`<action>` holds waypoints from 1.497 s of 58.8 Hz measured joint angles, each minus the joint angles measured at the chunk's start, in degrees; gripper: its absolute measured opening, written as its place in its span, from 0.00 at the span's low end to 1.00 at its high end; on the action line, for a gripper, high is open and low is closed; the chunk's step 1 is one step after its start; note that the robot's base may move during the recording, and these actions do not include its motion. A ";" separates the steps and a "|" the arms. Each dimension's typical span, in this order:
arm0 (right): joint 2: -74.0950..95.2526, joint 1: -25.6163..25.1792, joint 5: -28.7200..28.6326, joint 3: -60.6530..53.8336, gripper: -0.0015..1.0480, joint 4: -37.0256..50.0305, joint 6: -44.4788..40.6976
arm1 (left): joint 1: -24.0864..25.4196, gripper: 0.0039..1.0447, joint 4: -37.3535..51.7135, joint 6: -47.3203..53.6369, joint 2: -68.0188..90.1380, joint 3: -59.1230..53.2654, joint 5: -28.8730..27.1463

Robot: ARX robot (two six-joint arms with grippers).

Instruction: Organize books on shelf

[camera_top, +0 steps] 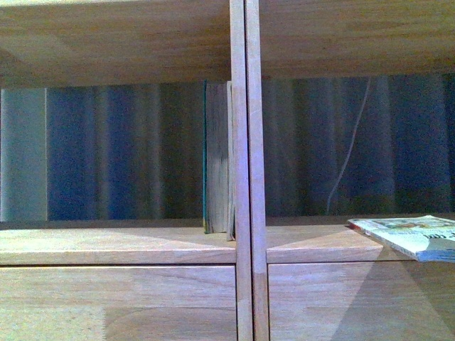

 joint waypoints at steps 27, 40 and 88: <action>0.07 2.29 -3.45 -3.76 0.09 4.28 0.04 | 0.00 0.93 0.00 0.00 -0.02 0.00 -0.02; -0.52 1.25 -6.60 -5.16 0.07 6.78 0.61 | 0.00 0.93 0.00 0.00 0.00 0.00 -0.02; -17.68 -15.12 -36.57 -7.37 0.07 34.69 1.36 | 19.34 0.93 43.15 -6.97 66.29 34.53 44.30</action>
